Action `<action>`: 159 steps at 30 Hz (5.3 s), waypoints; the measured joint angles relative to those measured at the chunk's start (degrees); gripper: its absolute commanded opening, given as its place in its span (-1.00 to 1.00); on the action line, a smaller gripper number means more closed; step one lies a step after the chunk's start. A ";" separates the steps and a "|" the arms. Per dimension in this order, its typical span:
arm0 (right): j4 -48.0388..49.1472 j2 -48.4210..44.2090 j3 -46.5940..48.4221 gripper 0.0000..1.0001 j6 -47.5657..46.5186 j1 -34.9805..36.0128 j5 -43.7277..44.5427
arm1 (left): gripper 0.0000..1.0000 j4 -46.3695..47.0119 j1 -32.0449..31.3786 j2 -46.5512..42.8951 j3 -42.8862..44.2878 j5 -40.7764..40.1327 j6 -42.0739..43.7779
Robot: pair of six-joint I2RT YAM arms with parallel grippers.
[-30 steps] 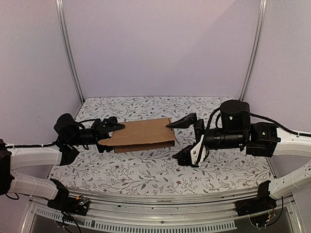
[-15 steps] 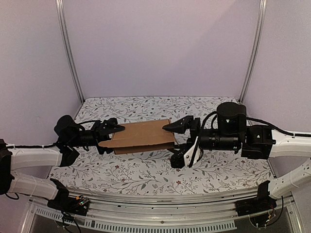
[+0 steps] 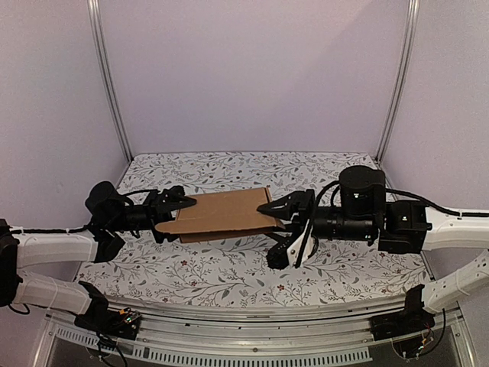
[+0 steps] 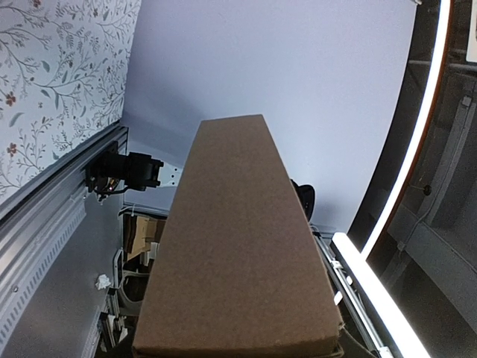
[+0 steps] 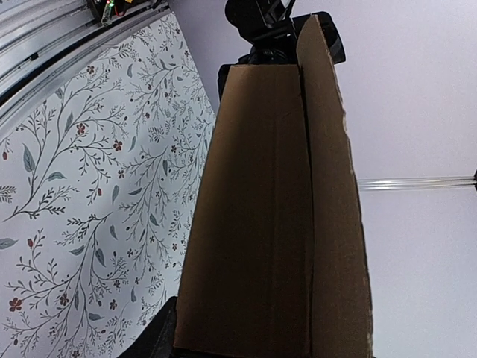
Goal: Fold the paper box
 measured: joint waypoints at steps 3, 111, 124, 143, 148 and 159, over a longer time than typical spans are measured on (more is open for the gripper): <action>0.13 0.00 -0.07 -0.19 0.13 0.00 0.63 | -0.12 -0.22 0.00 -0.09 -0.04 -0.02 0.00; -22.58 1.14 -3.65 -0.50 58.49 -15.82 -41.09 | -1.00 -110.99 -25.51 10.56 49.59 -37.97 98.90; -23.37 2.01 -3.65 -0.52 56.43 -14.86 -34.27 | -1.00 -114.22 -25.49 17.25 53.75 -40.04 96.10; -15.06 10.01 -5.03 -0.58 56.02 -12.26 -23.30 | -1.00 -115.01 -25.16 24.46 56.02 -51.89 87.23; -13.33 12.11 -5.31 -0.59 55.78 -12.13 -20.94 | -1.00 -114.84 -25.05 25.88 56.39 -53.22 85.13; -10.71 15.43 -5.66 -0.60 56.30 -11.69 -18.25 | -1.00 -112.54 -25.05 26.08 54.62 -55.28 80.59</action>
